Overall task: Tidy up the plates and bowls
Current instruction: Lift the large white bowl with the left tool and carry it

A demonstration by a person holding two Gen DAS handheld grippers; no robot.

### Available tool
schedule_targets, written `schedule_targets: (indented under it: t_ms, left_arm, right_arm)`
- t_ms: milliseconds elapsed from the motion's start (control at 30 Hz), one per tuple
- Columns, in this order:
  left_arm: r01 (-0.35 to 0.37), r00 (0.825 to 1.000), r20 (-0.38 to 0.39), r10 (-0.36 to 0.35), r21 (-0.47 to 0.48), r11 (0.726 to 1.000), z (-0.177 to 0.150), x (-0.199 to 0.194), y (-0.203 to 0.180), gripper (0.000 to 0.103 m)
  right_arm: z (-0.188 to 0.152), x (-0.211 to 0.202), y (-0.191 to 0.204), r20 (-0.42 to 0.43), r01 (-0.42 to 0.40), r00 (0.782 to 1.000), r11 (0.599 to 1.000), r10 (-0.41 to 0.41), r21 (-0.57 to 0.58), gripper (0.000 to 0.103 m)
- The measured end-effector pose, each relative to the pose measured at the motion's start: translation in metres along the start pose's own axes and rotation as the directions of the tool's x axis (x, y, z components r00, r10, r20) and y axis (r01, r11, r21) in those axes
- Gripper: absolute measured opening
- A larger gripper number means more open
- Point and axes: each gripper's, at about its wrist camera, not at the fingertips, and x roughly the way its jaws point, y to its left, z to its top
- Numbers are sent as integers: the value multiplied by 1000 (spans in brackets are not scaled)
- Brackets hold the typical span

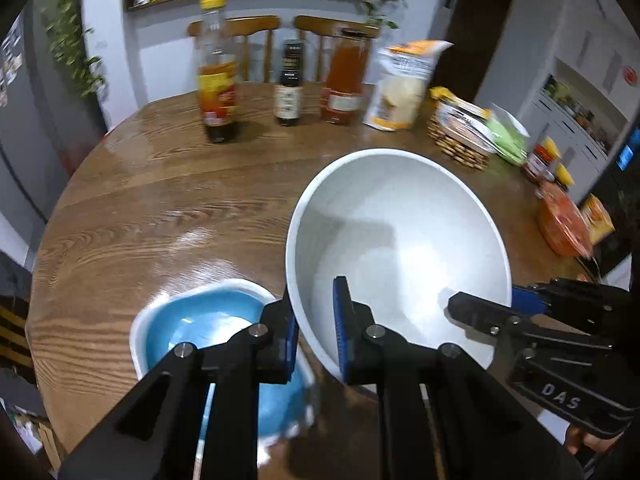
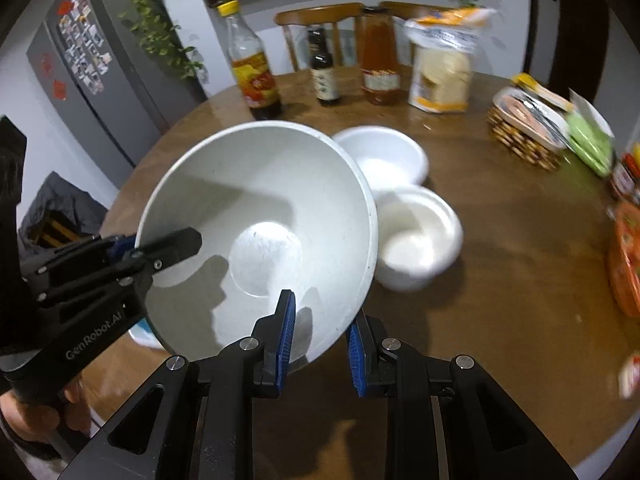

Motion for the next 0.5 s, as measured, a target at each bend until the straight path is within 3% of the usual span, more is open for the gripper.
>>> schedule_targets:
  t_ms: [367,500]
  left_arm:
    - [118,989,-104,-102,161,980,-34,21,-94,16]
    - [146,981,-150,-121,171,974,-39,38,-115,16]
  right_arm:
    - [-59,-30,-72,-39,82,996,982,-76,171,27]
    - [-68,-35,-91,-43,119,993,974,-113,193,27]
